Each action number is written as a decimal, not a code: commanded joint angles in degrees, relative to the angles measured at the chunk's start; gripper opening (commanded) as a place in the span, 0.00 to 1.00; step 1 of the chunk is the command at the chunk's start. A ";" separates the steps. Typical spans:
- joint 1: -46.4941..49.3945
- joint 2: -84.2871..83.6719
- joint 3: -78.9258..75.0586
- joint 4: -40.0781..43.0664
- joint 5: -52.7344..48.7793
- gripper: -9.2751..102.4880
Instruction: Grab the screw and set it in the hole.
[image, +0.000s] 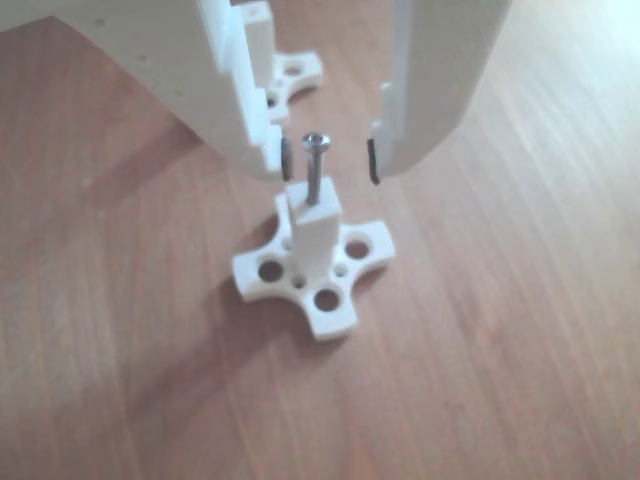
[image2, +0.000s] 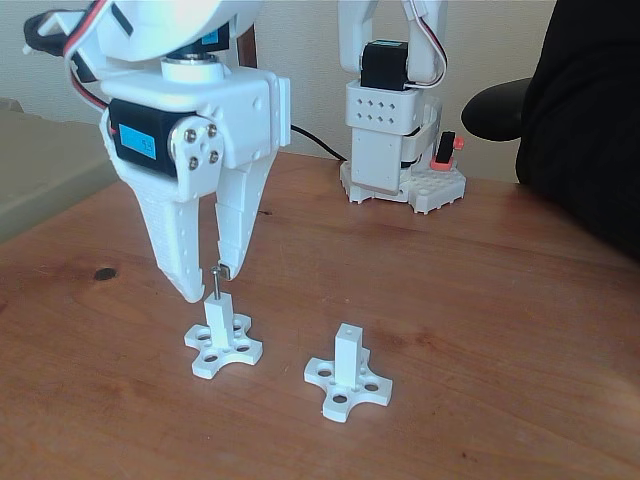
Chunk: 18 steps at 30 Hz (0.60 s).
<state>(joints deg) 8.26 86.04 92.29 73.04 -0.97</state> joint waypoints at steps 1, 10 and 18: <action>-0.70 1.32 -5.27 -0.62 -0.62 0.17; -0.70 1.32 -5.27 -0.62 -0.62 0.16; -0.70 1.32 -5.27 -0.79 -0.70 0.15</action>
<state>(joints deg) 8.26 86.04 92.20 73.04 -0.97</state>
